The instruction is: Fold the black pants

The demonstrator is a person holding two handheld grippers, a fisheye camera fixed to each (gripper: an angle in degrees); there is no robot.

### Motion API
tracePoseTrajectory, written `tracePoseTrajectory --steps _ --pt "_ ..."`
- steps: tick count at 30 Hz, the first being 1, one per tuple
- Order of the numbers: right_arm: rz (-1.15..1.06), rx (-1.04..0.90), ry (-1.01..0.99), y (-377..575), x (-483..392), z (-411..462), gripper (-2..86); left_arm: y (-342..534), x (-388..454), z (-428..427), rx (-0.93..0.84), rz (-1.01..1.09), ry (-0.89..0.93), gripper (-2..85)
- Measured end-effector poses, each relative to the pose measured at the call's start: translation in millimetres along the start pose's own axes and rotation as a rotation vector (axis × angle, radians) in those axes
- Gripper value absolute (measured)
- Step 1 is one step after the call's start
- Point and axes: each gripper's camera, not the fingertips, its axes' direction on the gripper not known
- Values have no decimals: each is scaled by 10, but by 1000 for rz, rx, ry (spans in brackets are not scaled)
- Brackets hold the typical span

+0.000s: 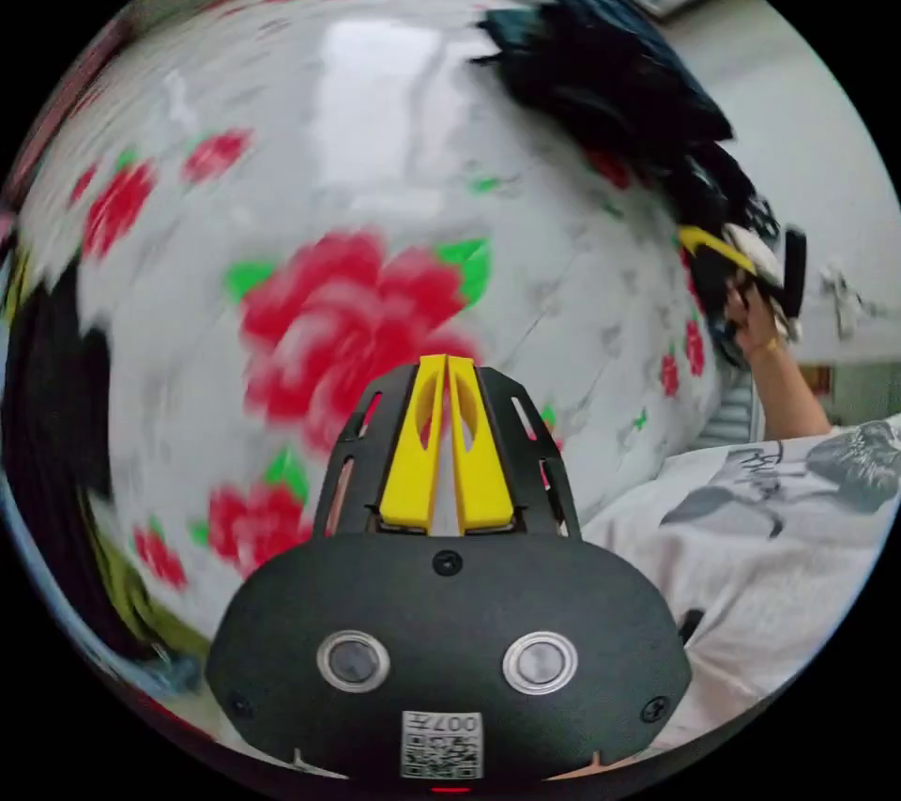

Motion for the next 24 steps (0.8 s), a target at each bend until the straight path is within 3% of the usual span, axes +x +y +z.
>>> tracePoseTrajectory --steps 4,7,10,13,17,24 --pt "-118 -204 5 664 -916 415 53 1478 -783 -670 168 -533 -196 32" --pt "-267 -345 3 805 -1479 607 59 2214 -1168 -1368 387 -796 -406 89" --pt "-358 -370 137 788 -1875 697 58 2645 -1540 -1763 481 -965 -526 113" --pt "-443 -383 166 743 -2069 706 53 2828 -1927 -1795 437 -1053 -518 110" --pt "-315 -365 121 634 -2034 649 52 2891 -2228 -1510 313 -1109 -459 77" --pt "-166 -286 179 641 -2167 602 55 2898 -1999 -1485 320 -987 -508 -3"
